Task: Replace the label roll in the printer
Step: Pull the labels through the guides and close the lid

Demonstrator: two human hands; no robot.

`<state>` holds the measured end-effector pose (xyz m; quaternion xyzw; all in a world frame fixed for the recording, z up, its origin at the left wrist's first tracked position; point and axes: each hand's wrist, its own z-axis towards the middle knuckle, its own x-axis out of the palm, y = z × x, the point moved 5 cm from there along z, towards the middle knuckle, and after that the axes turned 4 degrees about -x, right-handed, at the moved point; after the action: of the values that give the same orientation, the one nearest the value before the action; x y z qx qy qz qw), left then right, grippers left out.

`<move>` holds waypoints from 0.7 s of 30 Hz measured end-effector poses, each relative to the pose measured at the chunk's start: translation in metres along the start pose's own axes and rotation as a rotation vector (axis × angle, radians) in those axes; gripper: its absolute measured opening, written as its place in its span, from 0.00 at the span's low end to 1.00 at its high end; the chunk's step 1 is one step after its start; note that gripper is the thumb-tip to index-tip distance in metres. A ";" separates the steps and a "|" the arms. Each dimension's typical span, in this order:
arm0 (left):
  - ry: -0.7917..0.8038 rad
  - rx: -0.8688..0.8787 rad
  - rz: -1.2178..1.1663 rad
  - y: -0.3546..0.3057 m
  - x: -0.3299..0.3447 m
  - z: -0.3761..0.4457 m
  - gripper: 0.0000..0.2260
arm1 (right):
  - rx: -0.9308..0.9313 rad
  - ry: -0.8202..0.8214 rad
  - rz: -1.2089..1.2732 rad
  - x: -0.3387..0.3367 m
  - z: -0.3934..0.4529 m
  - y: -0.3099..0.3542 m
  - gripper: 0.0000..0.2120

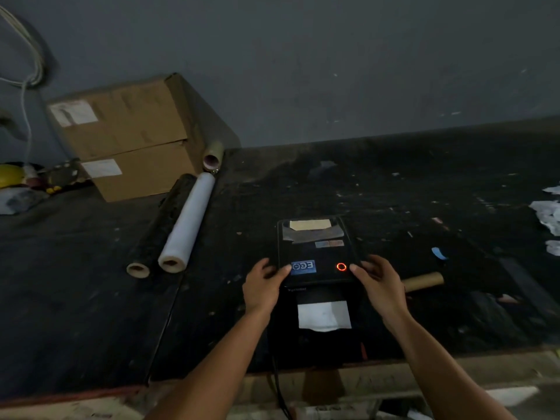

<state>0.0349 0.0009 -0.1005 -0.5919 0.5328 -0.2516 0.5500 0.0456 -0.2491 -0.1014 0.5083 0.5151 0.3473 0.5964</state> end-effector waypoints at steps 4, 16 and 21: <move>0.025 0.011 -0.037 0.004 0.003 -0.002 0.33 | -0.006 -0.018 0.017 0.003 -0.002 -0.004 0.27; 0.070 -0.019 -0.052 0.009 0.008 -0.004 0.35 | 0.131 0.179 -0.007 0.009 0.003 -0.012 0.34; 0.080 -0.037 -0.095 0.012 0.010 -0.004 0.37 | 0.170 0.259 0.057 0.015 0.004 -0.016 0.32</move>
<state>0.0298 -0.0077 -0.1136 -0.6161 0.5302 -0.2911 0.5047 0.0507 -0.2401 -0.1205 0.5223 0.6006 0.3819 0.4698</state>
